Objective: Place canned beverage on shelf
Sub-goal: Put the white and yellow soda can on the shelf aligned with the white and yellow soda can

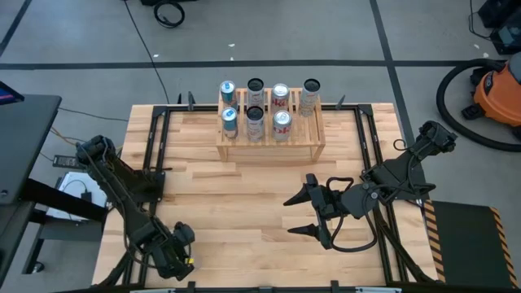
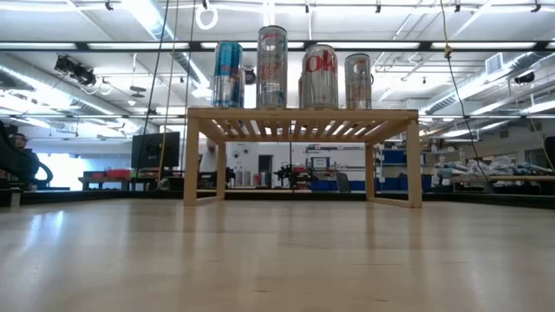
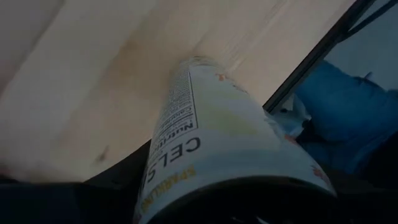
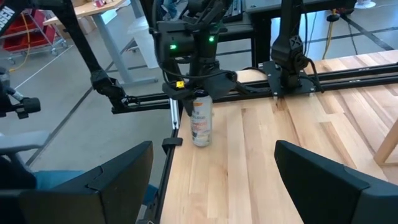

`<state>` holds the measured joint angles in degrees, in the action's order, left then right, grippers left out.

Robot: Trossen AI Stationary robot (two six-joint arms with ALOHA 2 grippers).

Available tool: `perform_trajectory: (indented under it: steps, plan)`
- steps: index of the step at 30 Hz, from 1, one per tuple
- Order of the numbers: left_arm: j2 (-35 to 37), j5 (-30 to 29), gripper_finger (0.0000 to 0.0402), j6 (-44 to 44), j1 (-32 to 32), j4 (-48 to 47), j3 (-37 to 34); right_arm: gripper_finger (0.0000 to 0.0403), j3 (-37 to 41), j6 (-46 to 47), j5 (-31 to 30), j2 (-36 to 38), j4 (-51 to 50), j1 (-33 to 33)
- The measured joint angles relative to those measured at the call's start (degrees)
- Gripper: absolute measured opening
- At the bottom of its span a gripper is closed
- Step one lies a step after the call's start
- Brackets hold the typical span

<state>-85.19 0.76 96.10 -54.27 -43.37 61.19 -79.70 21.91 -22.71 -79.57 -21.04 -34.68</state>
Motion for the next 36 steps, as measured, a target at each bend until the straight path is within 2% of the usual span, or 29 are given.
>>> perform_trajectory:
  steps: [11,22,27,31,36]
  plan:
    - [0.0,2.8,0.0258,-7.7,4.9,0.1,0.0,0.0345,0.0,0.0,0.1,0.0,0.4,0.0]
    - [0.1,3.6,0.0260,-10.4,9.2,0.1,0.0,0.0345,0.0,-2.4,-0.3,0.0,7.6,1.1]
    - [0.1,3.5,0.0259,-11.9,11.2,0.4,0.0,0.0345,0.0,-2.5,-0.3,0.0,14.1,1.8]
    - [0.1,5.1,0.0259,-15.8,12.2,1.8,0.0,0.0345,0.0,-3.4,-0.2,0.0,16.3,2.1]
    - [0.1,5.6,0.0259,-18.1,13.1,1.6,0.1,0.0345,0.0,-6.9,2.9,0.0,14.1,4.1]
